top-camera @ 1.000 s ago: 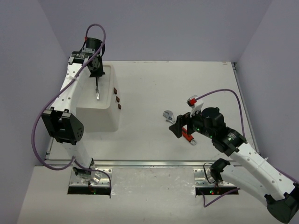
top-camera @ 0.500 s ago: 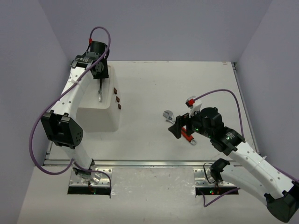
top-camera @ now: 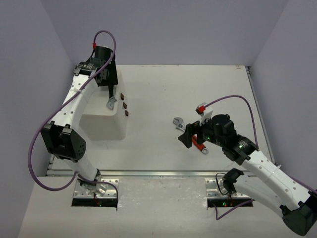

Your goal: Sort the tools into containers

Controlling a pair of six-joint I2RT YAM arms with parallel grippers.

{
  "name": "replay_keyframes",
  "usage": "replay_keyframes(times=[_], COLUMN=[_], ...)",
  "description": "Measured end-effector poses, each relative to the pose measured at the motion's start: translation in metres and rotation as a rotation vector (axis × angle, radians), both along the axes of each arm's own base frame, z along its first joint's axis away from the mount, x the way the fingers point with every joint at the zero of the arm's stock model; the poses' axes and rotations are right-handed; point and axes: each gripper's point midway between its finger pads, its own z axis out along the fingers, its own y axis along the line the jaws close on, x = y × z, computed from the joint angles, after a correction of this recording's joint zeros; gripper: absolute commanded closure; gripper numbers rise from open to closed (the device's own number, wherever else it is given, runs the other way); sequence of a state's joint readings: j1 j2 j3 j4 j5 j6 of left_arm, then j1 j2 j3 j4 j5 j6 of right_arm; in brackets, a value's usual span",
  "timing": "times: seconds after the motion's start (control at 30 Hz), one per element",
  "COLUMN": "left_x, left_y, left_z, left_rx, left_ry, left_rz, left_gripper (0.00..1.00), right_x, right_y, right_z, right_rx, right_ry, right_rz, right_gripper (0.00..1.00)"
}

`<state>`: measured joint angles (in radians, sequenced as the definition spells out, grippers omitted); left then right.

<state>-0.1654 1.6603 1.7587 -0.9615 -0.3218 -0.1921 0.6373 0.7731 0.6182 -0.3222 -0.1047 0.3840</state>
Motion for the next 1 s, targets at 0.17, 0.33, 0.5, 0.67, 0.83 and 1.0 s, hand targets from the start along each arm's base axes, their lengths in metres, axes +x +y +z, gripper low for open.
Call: replay_keyframes(times=[0.17,0.33,0.5,0.67,0.83,1.0], left_x=[-0.005,-0.008,-0.010,-0.009,0.005,0.018], left_y=[0.001,0.003,0.003,0.003,-0.003,-0.024], left_z=[0.000,-0.001,-0.002,-0.004,-0.004,-0.003], left_rx=[0.003,0.018,0.028,0.047,0.091,0.157], left_ry=[-0.009,-0.002,-0.010,-0.002,-0.014,-0.033], left_rz=[0.002,0.001,-0.013,-0.033,-0.053,-0.112], left_gripper=[0.51,0.63,0.83,0.96,1.00,0.99], right_x=[0.000,0.000,0.000,0.000,0.000,0.000], right_y=[0.000,0.000,0.000,0.000,0.000,0.001], right_z=[-0.001,-0.002,-0.003,-0.003,-0.002,-0.002], right_rx=[-0.001,-0.002,-0.004,-0.004,-0.003,-0.002], right_ry=[0.003,0.004,0.007,0.007,0.007,0.006], right_rz=[0.001,0.001,0.002,0.002,0.003,0.003], right_gripper=[0.01,0.01,0.01,0.01,0.01,0.01])
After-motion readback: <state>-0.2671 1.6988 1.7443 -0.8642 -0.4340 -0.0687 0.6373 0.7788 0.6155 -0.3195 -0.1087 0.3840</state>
